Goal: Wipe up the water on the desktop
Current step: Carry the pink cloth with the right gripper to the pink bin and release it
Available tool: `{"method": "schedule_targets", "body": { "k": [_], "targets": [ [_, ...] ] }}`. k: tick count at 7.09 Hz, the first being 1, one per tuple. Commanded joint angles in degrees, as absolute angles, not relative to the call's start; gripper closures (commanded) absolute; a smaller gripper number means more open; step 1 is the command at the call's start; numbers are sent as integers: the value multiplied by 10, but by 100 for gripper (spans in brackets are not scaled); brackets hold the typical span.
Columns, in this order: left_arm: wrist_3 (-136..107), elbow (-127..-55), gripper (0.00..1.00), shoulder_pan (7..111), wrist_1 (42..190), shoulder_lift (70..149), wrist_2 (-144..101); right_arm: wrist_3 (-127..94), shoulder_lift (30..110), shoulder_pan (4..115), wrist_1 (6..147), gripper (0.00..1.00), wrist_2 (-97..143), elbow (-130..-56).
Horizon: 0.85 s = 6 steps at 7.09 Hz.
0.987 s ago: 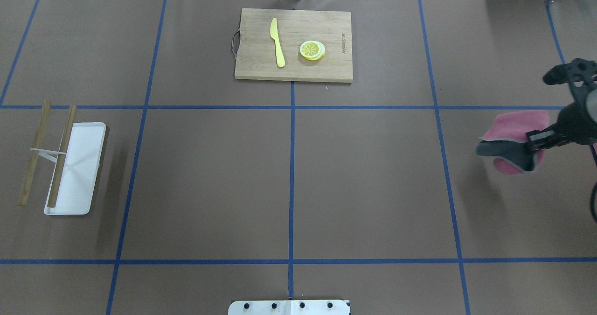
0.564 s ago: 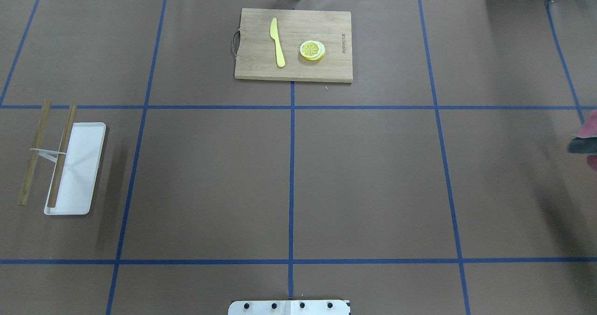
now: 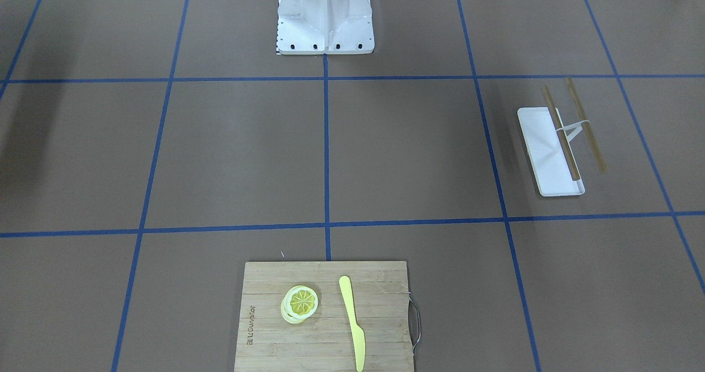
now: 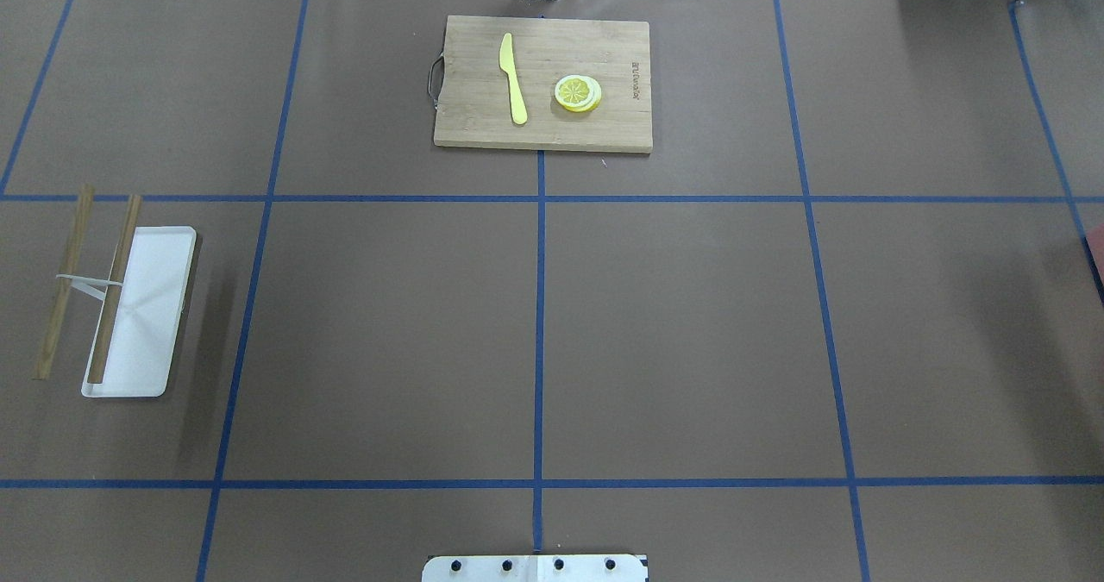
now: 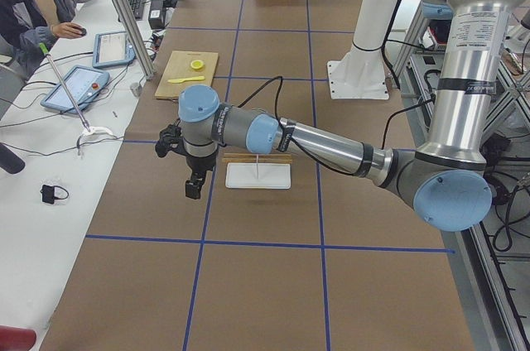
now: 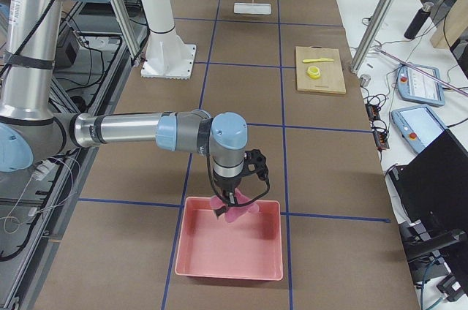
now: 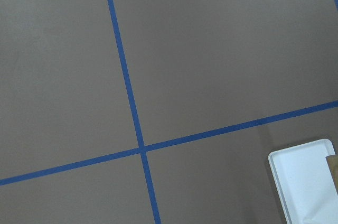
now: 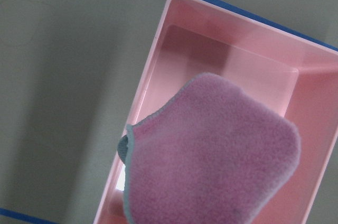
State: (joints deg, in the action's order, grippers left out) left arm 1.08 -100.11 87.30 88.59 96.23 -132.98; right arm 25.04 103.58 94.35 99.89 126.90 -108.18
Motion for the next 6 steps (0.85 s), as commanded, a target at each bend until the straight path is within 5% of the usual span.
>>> {"method": "schedule_targets", "body": {
  "k": [1,3,6],
  "targets": [
    [11,-1002,2,873,886,961,-1330,265,1034,961,997,98,1266,-1030],
    [11,-1003,2,873,886,960,-1330,265,1034,962,996,1,1271,-1003],
    [11,-1003,2,875,887,947,-1330,257,1005,965,990,0,1271,-1000]
  ]
}}
